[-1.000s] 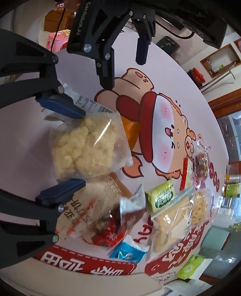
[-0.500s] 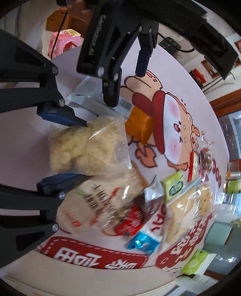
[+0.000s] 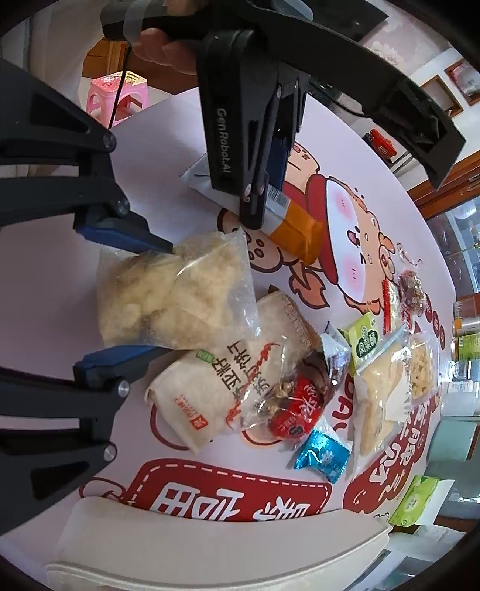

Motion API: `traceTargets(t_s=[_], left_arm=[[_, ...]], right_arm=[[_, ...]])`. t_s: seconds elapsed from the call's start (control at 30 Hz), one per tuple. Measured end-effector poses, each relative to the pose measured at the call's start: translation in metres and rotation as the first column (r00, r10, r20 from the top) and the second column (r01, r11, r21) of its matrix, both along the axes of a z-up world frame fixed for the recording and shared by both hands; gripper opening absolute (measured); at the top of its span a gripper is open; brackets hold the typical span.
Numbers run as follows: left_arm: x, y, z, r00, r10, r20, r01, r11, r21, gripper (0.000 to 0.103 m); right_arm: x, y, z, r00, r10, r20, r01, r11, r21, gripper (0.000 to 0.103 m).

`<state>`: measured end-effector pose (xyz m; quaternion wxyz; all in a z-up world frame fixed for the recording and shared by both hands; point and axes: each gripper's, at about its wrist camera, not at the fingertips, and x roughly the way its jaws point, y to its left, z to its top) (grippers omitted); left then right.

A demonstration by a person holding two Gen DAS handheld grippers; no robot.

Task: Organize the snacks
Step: 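Grasp the orange-and-white snack bar with the left tool, then carry both snacks into the white tray and release them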

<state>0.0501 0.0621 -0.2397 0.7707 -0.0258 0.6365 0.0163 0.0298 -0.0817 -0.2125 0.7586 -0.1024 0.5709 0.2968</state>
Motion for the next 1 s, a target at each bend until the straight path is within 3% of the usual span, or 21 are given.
traceTargets(t_s=[0.17, 0.37, 0.57, 0.73, 1.0], left_arm=[[0.003, -0.007, 0.023, 0.999, -0.009, 0.048, 0.008, 1.0, 0.022, 0.031], [0.008, -0.011, 0.084, 0.986, -0.037, 0.165, 0.031, 0.999, 0.038, 0.031], [0.008, -0.035, 0.145, 0.948, -0.098, 0.303, 0.09, 0.995, 0.041, 0.031], [0.016, -0.069, 0.179, 0.911, -0.15, 0.384, 0.157, 0.988, 0.014, 0.031], [0.043, -0.129, 0.19, 0.886, -0.224, 0.406, 0.243, 0.97, 0.007, 0.031]], right_arm=[[0.0, -0.004, 0.013, 1.0, 0.001, 0.026, -0.002, 1.0, 0.025, 0.045], [0.002, -0.015, 0.043, 0.997, -0.023, 0.069, 0.018, 0.996, 0.083, 0.045], [0.006, -0.04, 0.087, 0.986, -0.1, 0.134, 0.08, 0.985, 0.15, 0.045], [0.012, -0.074, 0.124, 0.964, -0.187, 0.191, 0.153, 0.971, 0.183, 0.045], [0.026, -0.128, 0.156, 0.908, -0.309, 0.283, 0.271, 0.948, 0.166, 0.045]])
